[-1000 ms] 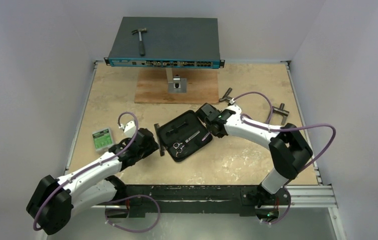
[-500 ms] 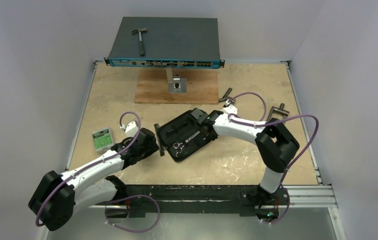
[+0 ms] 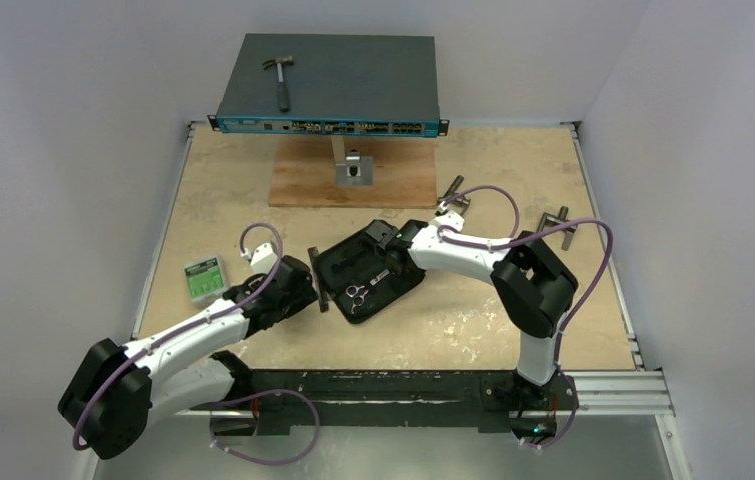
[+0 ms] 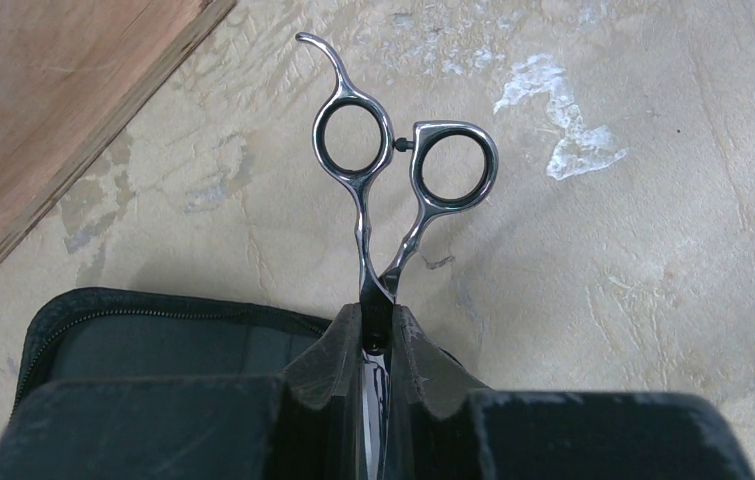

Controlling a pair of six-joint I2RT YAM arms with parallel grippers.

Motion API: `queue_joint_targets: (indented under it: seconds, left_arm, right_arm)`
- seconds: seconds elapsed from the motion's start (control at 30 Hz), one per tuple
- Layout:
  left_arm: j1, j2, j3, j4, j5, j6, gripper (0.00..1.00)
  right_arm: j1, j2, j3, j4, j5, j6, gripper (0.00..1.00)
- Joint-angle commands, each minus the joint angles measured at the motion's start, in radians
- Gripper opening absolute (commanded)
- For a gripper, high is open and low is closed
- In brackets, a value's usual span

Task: Sort the hair-cutting tools
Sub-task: Place the scissors in the hairdressing tool bag.

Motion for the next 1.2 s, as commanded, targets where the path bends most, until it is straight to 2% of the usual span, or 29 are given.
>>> queue_joint_targets:
  seconds: [0.0, 1.17]
  left_arm:
    - [-0.004, 0.009, 0.042, 0.015, -0.005, -0.015, 0.6]
    - [-0.031, -0.001, -0.01, 0.062, 0.025, -0.037, 0.58]
  right_arm:
    - [0.0, -0.012, -0.002, -0.027, 0.067, 0.044, 0.0]
    - [0.052, 0.005, -0.064, 0.091, -0.101, 0.023, 0.0]
